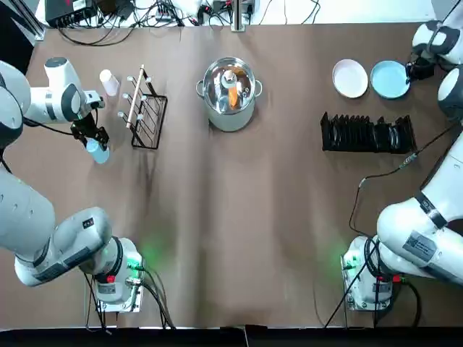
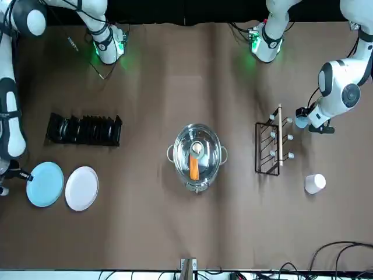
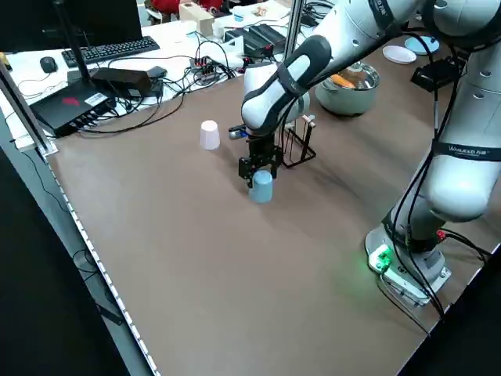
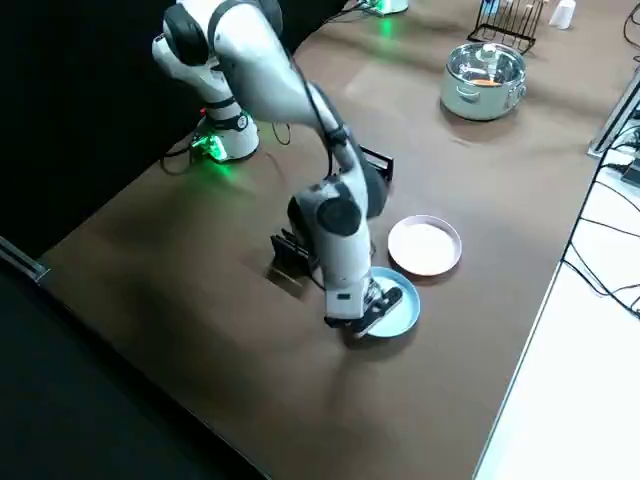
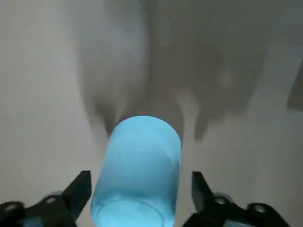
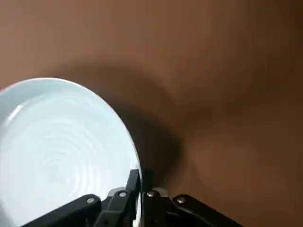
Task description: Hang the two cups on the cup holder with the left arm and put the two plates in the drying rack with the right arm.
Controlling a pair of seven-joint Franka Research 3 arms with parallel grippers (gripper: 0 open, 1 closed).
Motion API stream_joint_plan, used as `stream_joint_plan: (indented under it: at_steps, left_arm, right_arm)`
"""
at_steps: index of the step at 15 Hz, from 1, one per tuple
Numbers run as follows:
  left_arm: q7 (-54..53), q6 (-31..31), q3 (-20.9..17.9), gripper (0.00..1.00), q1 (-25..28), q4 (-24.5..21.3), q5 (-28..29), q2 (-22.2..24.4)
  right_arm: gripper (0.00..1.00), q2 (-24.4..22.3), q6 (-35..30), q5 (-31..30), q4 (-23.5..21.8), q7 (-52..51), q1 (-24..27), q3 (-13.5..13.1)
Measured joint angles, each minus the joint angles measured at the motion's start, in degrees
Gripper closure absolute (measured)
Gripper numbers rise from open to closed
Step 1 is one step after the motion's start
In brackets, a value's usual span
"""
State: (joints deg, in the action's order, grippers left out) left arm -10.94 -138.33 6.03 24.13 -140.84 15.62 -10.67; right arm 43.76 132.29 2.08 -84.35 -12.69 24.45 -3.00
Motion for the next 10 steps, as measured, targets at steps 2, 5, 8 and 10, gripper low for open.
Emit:
stream_joint_plan:
  at_steps: [2,5,8,10]
  left_arm:
    - [0.0,-0.1,0.0,0.13,0.0,-0.19,0.0,0.01]
    - [0.0,-0.13,0.01,0.31,0.01,-0.25,0.0,0.46]
    - [0.02,-0.16,0.01,0.31,0.02,-0.3,0.0,0.52]
    - [0.37,-0.56,0.02,0.31,0.01,0.0,0.0,0.55]
  right_arm:
    - [0.97,-3.12,-4.09,-0.03,0.16,-0.04,-1.59,0.02]
    - [0.97,-8.03,-9.69,-0.18,0.35,-0.12,-4.36,0.01]
    - [0.97,-12.77,-16.06,-7.69,0.44,-0.58,-6.82,0.03]
    - [0.97,-15.0,-21.52,-15.42,0.39,-0.67,-8.7,0.07]
